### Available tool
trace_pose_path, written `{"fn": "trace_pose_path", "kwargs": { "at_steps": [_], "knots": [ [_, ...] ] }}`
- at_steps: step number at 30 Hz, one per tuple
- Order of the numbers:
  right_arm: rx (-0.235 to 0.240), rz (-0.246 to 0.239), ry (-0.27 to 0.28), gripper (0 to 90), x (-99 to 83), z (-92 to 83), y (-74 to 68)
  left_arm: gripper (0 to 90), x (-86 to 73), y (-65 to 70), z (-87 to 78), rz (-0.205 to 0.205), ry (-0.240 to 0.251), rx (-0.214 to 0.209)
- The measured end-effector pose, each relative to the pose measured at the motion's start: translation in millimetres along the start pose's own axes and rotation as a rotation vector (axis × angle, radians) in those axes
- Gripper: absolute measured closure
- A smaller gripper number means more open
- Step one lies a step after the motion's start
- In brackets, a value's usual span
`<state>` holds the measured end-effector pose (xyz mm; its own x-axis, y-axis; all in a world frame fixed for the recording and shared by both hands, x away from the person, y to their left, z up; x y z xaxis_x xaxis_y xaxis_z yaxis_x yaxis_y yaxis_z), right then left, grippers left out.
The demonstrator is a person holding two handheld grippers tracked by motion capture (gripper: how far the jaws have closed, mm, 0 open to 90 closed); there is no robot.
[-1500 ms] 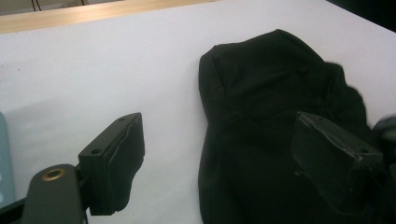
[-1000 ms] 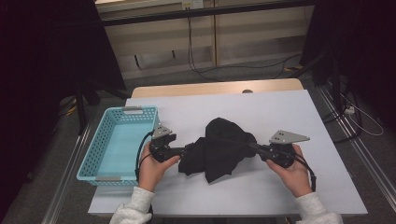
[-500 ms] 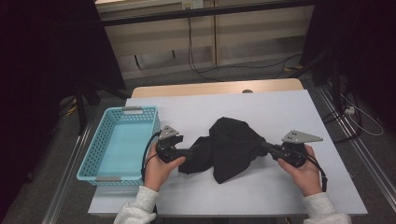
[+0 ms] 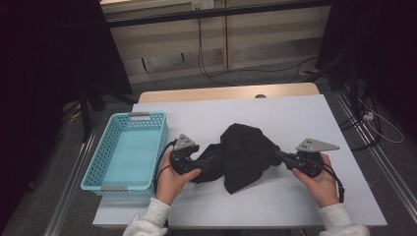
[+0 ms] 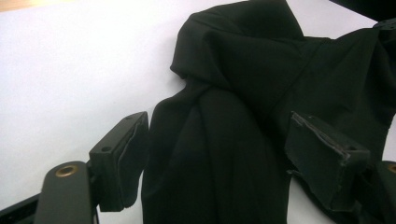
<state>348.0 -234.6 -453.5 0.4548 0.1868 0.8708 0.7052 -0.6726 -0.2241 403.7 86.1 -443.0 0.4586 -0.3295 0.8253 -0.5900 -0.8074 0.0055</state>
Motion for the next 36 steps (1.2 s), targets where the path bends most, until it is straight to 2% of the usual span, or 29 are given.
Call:
{"fn": "trace_pose_path", "kwargs": {
  "at_steps": [3, 11, 14, 15, 21, 28, 36],
  "knots": [
    [0.000, -0.004, -0.002, 88.6, 0.0, -0.2, -1.3, 21.8, 0.3, 0.5, -0.9, -0.007, 0.000, -0.004],
    [0.005, -0.010, -0.007, 88.7, 1.8, 1.5, -3.0, 21.3, -0.8, 4.7, -1.3, 0.014, -0.006, -0.026],
    [0.009, -0.008, -0.006, 88.6, 2.2, 2.1, -3.4, 21.2, 0.0, 4.6, -2.3, 0.002, -0.001, -0.025],
    [0.009, -0.009, -0.007, 88.6, 2.1, 2.2, -2.9, 21.3, 0.5, 5.0, -2.7, 0.009, 0.002, -0.029],
    [0.003, -0.010, -0.007, 88.6, 2.5, 0.8, -1.4, 21.3, -0.3, 12.9, -0.4, 0.010, -0.005, -0.055],
    [-0.022, -0.001, -0.004, 88.7, 3.2, -3.6, 3.5, 22.0, -0.6, 23.9, 2.9, 0.027, -0.003, -0.092],
    [-0.072, 0.029, 0.019, 88.7, 1.0, -19.8, 17.8, 24.5, -0.1, 31.9, 2.9, 0.041, 0.011, -0.112]
  ]
}}
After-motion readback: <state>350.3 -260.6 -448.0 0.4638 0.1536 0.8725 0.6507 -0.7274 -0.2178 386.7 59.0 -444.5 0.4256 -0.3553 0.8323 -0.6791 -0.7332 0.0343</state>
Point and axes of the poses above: each handheld gripper's, and its own axes: z roughly forward along the jaws, x roughly out of its top, y roughly to its right, the point moved 4 cm from there along z, roughly forward along the jaws, and after that the axes turned 14 degrees about x, right-handed, at the moved point
